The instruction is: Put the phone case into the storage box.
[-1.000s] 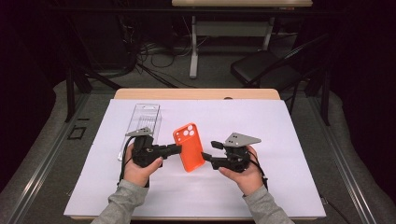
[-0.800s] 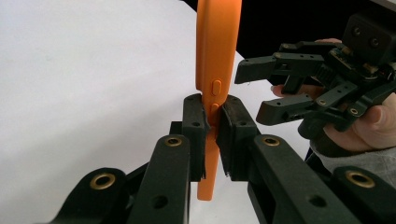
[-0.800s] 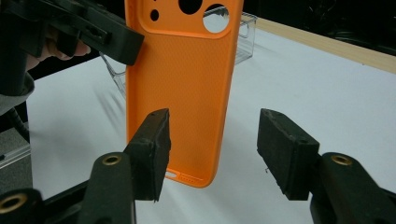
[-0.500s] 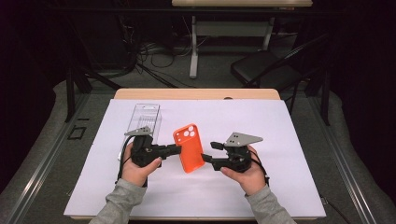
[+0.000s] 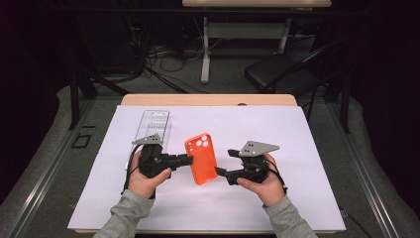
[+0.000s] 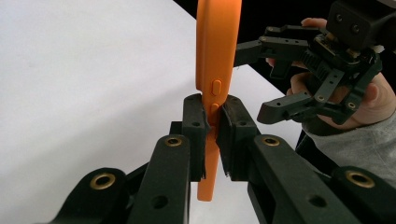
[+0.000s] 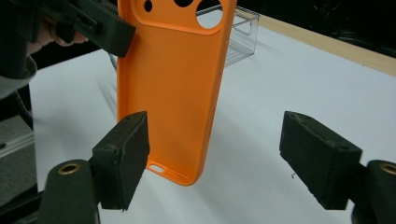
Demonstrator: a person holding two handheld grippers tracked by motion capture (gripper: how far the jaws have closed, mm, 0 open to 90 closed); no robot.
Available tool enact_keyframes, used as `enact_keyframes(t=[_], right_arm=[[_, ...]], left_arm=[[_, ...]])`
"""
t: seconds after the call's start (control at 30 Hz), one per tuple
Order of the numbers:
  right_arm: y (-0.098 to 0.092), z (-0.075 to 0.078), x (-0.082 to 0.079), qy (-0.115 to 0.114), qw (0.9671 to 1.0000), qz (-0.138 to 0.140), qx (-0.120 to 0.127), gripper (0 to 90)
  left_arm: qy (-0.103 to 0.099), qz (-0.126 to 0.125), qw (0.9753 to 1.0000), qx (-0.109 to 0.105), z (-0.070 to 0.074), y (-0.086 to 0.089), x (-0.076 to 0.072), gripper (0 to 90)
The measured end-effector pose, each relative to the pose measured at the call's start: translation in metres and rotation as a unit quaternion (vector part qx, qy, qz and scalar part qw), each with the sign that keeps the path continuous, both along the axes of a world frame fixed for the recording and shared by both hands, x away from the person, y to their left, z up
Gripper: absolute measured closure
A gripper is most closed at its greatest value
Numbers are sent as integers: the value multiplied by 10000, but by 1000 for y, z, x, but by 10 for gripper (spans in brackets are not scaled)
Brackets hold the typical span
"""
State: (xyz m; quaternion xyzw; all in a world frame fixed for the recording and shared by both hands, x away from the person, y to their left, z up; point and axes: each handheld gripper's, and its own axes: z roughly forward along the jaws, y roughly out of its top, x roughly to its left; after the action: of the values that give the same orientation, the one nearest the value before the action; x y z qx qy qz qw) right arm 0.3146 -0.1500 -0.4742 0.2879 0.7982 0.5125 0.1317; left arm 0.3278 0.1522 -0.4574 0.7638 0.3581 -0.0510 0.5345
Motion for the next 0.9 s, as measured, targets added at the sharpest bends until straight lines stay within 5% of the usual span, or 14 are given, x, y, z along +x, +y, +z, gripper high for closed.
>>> enact_keyframes(t=[0.9], right_arm=[[-14, 4, 5, 586, 9964, 367, 490, 208]], left_arm=[[-112, -358, 9992, 105, 2, -5, -3, 818]])
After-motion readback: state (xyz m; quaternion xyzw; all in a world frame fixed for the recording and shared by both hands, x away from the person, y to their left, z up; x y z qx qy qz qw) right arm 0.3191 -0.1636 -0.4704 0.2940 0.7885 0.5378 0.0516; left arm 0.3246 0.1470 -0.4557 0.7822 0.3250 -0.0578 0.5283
